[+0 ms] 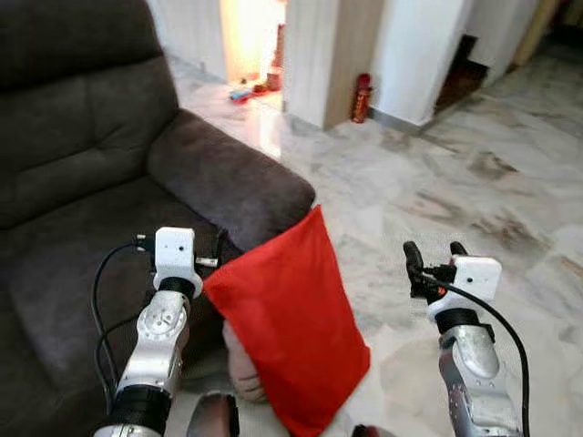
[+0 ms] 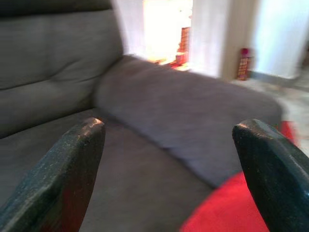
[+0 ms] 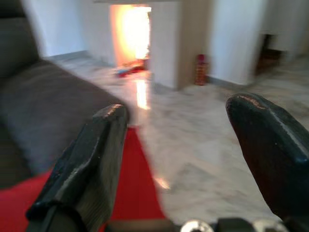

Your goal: Move the pillow to the sofa from floor

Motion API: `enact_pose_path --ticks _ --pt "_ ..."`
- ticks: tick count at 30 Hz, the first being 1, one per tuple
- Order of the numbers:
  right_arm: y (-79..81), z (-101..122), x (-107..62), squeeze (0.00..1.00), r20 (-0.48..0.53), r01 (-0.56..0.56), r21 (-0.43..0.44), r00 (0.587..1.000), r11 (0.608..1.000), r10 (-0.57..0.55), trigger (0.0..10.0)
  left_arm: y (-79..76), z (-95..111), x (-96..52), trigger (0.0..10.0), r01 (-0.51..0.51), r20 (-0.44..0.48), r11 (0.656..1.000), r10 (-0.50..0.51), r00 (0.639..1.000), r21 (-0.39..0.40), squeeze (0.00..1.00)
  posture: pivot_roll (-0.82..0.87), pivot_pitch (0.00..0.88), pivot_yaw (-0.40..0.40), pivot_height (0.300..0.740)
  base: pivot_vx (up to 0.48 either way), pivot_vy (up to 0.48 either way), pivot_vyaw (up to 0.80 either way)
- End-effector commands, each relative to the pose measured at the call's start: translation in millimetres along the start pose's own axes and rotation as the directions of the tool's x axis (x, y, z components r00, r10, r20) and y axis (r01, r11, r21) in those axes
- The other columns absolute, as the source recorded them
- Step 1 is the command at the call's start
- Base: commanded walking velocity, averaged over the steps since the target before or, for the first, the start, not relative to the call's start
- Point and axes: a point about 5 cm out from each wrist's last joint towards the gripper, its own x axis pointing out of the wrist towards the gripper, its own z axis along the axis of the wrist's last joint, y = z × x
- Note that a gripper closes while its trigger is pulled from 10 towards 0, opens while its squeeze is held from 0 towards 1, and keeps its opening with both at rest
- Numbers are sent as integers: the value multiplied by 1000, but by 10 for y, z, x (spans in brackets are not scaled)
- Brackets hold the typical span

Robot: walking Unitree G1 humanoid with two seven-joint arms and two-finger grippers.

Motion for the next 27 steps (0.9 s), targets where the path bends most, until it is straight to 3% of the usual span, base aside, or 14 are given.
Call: enact_pose_path --ticks 1,9,18,23,27 --pt "-9 15 0 0 3 -4 6 1000 1000 4 10000 -12 -15 19 10000 1 -16 1000 -2 1000 -15 0 -46 0 -57 637 0 0 800" --pt "-19 13 6 0 1 3 14 1000 1000 -4 10000 -49 -40 18 10000 26 -31 999 -27 999 -38 0 -46 0 -57 637 0 0 100" --pt "-42 1 21 0 -7 21 20 1000 1000 -21 10000 -193 -95 -11 10000 141 -61 982 -149 987 -123 0 -47 0 -55 637 0 0 0" --pt "-31 -6 25 0 -11 30 27 999 999 -30 10000 -216 -301 -80 10000 173 -179 974 -198 964 -148 0 -51 0 -53 637 0 0 0" --pt "-28 -13 27 0 -19 30 19 999 999 -30 10000 -200 -351 -111 10000 168 -203 976 -194 960 -141 0 -49 0 -53 637 0 0 0"
